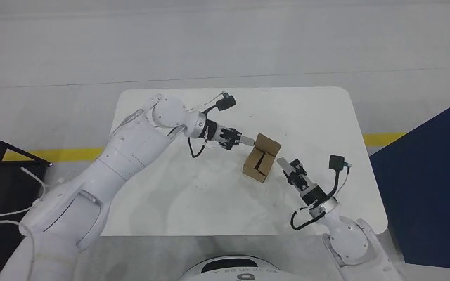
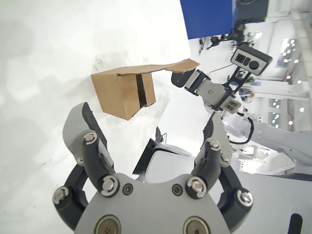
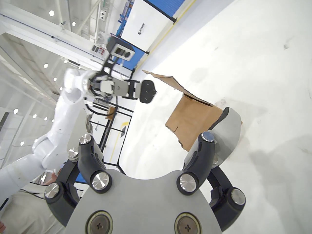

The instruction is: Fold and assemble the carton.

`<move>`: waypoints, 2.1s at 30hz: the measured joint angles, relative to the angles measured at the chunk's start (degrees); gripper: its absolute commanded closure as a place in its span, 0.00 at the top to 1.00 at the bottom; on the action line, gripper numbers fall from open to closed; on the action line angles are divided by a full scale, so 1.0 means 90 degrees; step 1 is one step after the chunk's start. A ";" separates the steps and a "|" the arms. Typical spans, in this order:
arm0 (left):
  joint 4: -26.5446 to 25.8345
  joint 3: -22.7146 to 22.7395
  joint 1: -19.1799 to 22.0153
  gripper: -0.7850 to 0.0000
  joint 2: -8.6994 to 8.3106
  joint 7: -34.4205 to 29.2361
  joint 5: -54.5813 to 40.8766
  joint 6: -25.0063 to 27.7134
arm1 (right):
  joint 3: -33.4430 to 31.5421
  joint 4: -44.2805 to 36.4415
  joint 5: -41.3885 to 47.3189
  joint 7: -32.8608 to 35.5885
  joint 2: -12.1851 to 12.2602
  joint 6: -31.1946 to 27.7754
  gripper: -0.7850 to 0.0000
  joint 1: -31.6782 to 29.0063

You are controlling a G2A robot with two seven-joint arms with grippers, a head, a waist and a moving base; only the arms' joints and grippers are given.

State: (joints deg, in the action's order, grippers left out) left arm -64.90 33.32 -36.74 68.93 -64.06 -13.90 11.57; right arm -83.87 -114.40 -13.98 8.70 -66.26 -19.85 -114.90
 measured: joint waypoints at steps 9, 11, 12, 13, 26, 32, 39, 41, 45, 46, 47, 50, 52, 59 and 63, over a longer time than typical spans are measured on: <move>-0.0614 0.0111 -0.0757 1.00 -0.0177 0.0759 0.1011 -0.0361 | 0.0182 0.0092 -0.0423 0.0040 -0.0005 -0.0217 1.00 0.0001; -0.0729 0.0114 -0.0722 0.96 -0.0168 0.0829 0.1208 -0.0561 | 0.0230 0.0099 -0.0459 0.0091 -0.0007 -0.0150 1.00 0.0021; -0.0751 0.0115 -0.0697 0.91 -0.0163 0.0842 0.1288 -0.0648 | 0.0245 0.0111 -0.0468 0.0109 -0.0007 -0.0116 1.00 0.0032; -0.0762 0.0114 -0.0659 0.84 -0.0155 0.0852 0.1394 -0.0762 | 0.0268 0.0132 -0.0484 0.0127 -0.0009 -0.0061 1.00 0.0054; -0.0284 -0.0527 -0.0104 0.47 0.0341 0.0645 0.1797 -0.1263 | 0.0461 0.0479 -0.0429 0.0220 -0.0029 0.0134 1.00 0.0338; 0.0020 -0.0744 0.0148 0.47 0.0606 0.0638 0.1868 -0.1310 | 0.0517 0.0534 -0.0501 0.0216 -0.0035 0.0233 1.00 0.0411; 0.0348 -0.1006 0.0414 0.06 0.0911 0.0436 0.1973 -0.1207 | 0.0534 0.0574 -0.0489 0.0320 -0.0032 0.0328 1.00 0.0473; 0.0422 -0.1064 0.0472 0.00 0.0989 0.0381 0.2009 -0.1167 | 0.0533 0.0582 -0.0481 0.0328 -0.0030 0.0334 1.00 0.0480; 0.0548 -0.1106 0.0546 0.00 0.1110 0.0260 0.1988 -0.0993 | 0.0526 0.0580 -0.0459 0.0294 -0.0031 0.0363 1.00 0.0486; 0.0579 -0.1106 0.0557 0.00 0.1129 0.0236 0.1979 -0.0967 | 0.0526 0.0572 -0.0449 0.0271 -0.0033 0.0384 1.00 0.0490; 0.0607 -0.1100 0.0564 0.00 0.1147 0.0213 0.1957 -0.0942 | 0.0527 0.0561 -0.0443 0.0253 -0.0035 0.0406 1.00 0.0496; 0.0689 -0.1074 0.0585 0.00 0.1183 0.0146 0.1965 -0.0925 | 0.0530 0.0505 -0.0431 0.0226 -0.0038 0.0448 1.00 0.0507; 0.0695 -0.1042 0.0579 0.22 0.1181 0.0098 0.2008 -0.0965 | 0.0525 0.0467 -0.0413 0.0251 -0.0036 0.0426 1.00 0.0506; 0.0473 -0.0613 0.0264 1.00 0.0896 0.0036 0.2171 -0.1099 | 0.0507 0.0457 -0.0297 0.0446 -0.0025 0.0358 1.00 0.0577; 0.0060 -0.0002 -0.0213 1.00 0.0513 0.0217 0.2268 -0.1036 | 0.0546 0.0508 -0.0226 0.0520 -0.0028 0.0362 1.00 0.0686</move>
State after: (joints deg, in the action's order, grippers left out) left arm -64.36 33.30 -38.66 73.55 -62.11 6.51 2.25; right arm -78.95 -109.82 -16.01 13.38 -66.51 -16.59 -108.73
